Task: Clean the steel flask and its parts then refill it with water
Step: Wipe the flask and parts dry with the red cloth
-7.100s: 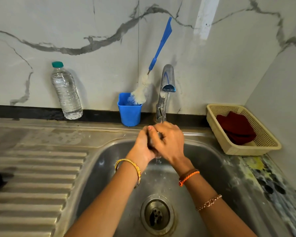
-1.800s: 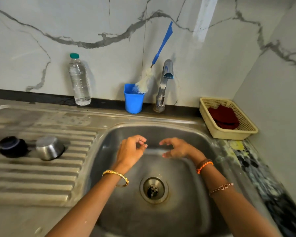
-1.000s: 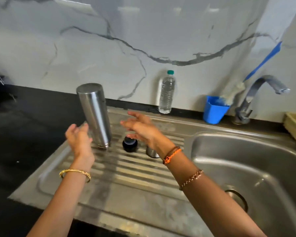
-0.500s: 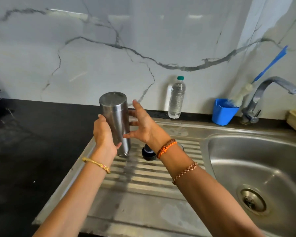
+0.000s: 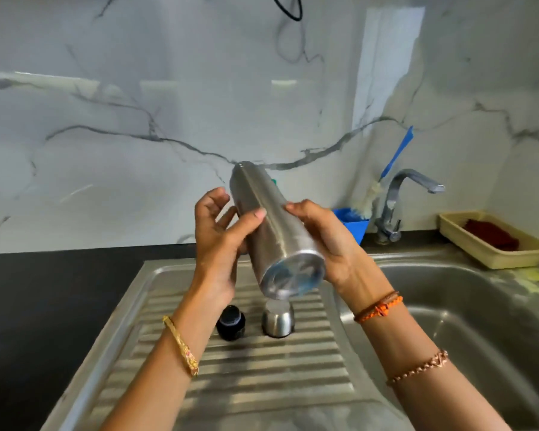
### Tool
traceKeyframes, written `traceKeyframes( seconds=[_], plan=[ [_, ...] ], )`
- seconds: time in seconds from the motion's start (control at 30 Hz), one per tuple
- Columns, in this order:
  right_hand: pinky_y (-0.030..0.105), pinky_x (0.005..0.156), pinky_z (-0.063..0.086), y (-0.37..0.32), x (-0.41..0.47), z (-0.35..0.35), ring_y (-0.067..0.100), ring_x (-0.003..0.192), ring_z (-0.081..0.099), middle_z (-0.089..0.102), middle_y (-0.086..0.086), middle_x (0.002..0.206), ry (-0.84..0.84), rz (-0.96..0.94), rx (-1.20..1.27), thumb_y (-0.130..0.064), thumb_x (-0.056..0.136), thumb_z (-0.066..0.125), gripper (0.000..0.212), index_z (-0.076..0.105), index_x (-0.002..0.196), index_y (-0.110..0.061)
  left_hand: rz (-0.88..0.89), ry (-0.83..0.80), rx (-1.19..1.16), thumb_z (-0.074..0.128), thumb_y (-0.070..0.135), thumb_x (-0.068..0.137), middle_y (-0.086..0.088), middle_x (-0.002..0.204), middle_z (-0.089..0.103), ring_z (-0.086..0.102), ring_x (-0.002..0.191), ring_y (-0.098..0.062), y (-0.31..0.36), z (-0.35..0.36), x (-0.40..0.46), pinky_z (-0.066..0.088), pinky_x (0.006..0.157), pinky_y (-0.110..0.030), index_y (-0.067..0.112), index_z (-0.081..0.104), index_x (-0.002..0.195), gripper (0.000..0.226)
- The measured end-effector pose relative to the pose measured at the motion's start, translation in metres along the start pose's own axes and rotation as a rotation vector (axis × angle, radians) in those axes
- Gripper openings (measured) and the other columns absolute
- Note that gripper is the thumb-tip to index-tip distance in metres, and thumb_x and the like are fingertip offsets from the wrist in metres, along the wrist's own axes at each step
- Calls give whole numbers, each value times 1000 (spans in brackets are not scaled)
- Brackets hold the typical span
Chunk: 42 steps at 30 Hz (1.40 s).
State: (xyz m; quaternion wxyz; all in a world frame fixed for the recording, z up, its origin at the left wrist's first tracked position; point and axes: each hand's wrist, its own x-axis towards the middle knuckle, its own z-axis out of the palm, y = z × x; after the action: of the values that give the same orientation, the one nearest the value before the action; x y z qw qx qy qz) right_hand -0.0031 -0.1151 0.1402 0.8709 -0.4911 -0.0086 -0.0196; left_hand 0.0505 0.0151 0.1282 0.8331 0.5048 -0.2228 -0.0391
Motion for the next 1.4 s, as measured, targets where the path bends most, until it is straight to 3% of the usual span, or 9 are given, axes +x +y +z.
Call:
traceKeyframes(
  seconds=[0.23,0.37,0.47,0.7,0.8,0.93,1.03,1.13,1.4],
  plan=[
    [25,72,54,23,-37,-61,14,86,64,64,4,99,180,-203,-348,13,43,63,87,48,125,-12,-446,-266,-143,70,23,75,-8,103,60,60,93,-19,-41,30,2,53,79,-31,4,45,131,64],
    [32,77,54,26,-61,-95,19,93,59,61,13,105,327,-312,-696,10,38,69,91,49,122,-17,-289,-551,138,67,31,67,4,88,72,66,87,-10,-48,67,3,52,83,-28,13,63,101,39],
    [43,78,53,17,-81,-121,21,86,60,63,9,95,402,-404,-747,7,38,70,74,54,103,-24,-145,-677,422,88,33,45,3,96,71,66,95,-12,-62,106,3,50,86,-29,18,63,104,65],
    [20,85,50,-25,-135,-206,5,95,62,66,-3,104,673,-644,-1121,-6,52,80,73,58,120,-14,73,-509,444,86,38,36,1,90,73,70,83,-11,-112,207,-12,56,75,-28,14,63,102,75],
    [15,70,44,-16,-157,-264,2,80,52,59,-5,85,793,-902,-1419,-14,70,64,20,61,90,-15,19,-287,378,90,24,45,6,80,71,68,73,-7,-145,234,-8,53,67,-23,17,64,90,53],
    [20,95,39,-16,-170,-356,11,111,53,61,0,118,318,88,-1804,-17,77,69,35,65,112,-19,-131,-68,308,90,20,48,8,76,69,65,69,-7,-192,250,-8,51,67,-25,21,64,78,40],
    [1,81,36,-61,-161,-387,7,100,56,64,-1,109,667,-152,-1507,-12,82,67,27,67,108,-13,-186,-3,310,89,19,52,6,81,70,66,75,-10,-216,256,-6,53,70,-26,22,65,80,37],
    [18,83,45,-118,-134,-418,16,93,61,68,7,99,945,-236,-1328,-5,85,61,19,69,102,-4,-230,45,284,87,13,57,4,80,69,65,70,-5,-231,266,-3,50,64,-19,14,66,87,37],
    [44,92,41,-174,-75,-541,43,113,51,55,30,121,1125,293,-1569,-23,94,50,40,53,116,10,-226,80,416,85,6,55,6,84,68,66,75,-7,-264,278,12,51,64,-15,23,61,88,44]
  ],
)
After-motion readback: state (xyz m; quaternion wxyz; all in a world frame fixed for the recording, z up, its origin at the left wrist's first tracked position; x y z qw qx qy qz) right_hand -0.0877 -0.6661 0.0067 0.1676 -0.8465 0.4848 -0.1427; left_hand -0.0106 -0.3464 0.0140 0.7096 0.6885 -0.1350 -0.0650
